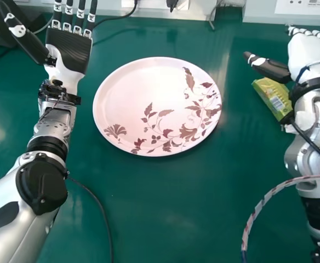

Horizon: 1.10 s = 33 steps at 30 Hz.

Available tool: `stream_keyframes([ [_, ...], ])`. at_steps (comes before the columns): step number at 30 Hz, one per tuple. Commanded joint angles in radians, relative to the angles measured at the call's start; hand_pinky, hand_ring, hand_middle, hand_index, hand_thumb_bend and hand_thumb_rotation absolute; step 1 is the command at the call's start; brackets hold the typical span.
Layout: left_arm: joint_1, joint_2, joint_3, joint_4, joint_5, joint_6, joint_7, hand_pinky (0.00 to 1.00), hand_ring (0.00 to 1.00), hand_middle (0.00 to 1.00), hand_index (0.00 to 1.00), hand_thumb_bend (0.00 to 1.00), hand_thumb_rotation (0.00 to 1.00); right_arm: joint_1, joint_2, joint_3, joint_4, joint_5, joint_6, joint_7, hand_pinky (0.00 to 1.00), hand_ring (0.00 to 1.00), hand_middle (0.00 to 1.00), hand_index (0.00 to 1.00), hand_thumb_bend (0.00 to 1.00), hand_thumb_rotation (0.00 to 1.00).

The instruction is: Pick up biscuit and place it in the plate

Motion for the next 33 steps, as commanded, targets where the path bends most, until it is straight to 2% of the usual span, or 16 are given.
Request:
stream_keyframes([
  [1, 0.007, 0.009, 0.0, -0.009, -0.008, 0.006, 0.004, 1.0, 0.97, 0.98, 0.98, 1.0, 0.69, -0.013, -0.015, 0.01, 0.029, 0.012, -0.006, -0.005, 1.0, 1.0, 1.0, 1.0, 0.96, 0.85],
  [7, 0.008, 0.011, -0.001, -0.013, -0.007, 0.003, 0.003, 1.0, 0.97, 0.97, 0.97, 1.0, 0.68, -0.013, -0.025, 0.017, 0.082, 0.04, -0.026, -0.048, 1.0, 0.97, 1.0, 1.0, 0.94, 0.86],
  [11, 0.006, 0.013, -0.001, -0.014, -0.007, 0.004, -0.002, 1.0, 0.97, 0.98, 0.97, 1.0, 0.68, -0.015, -0.029, 0.022, 0.1, 0.054, -0.027, -0.056, 1.0, 0.99, 1.0, 1.0, 0.91, 0.81],
  [15, 0.006, 0.012, 0.0, -0.016, -0.008, 0.005, 0.005, 1.0, 0.97, 0.97, 0.97, 1.0, 0.69, -0.017, -0.04, 0.033, 0.12, 0.062, -0.033, -0.059, 1.0, 0.98, 1.0, 1.0, 0.91, 0.85],
  [23, 0.006, 0.012, 0.003, -0.019, -0.013, 0.016, -0.001, 1.0, 0.97, 0.98, 0.97, 1.0, 0.73, -0.032, -0.053, 0.05, 0.174, 0.091, -0.033, -0.081, 1.0, 0.96, 1.0, 1.0, 0.88, 0.87],
  [28, 0.005, 0.01, 0.003, -0.021, -0.013, 0.008, 0.001, 1.0, 0.97, 0.98, 0.97, 1.0, 0.72, -0.043, -0.067, 0.062, 0.208, 0.106, -0.035, -0.08, 1.0, 0.98, 1.0, 1.0, 0.91, 0.88],
  [33, 0.003, 0.014, 0.009, -0.02, -0.022, 0.029, 0.005, 1.0, 0.97, 0.97, 0.97, 1.0, 0.68, -0.056, -0.076, 0.073, 0.256, 0.125, -0.041, -0.097, 1.0, 0.96, 1.0, 1.0, 0.91, 0.91],
])
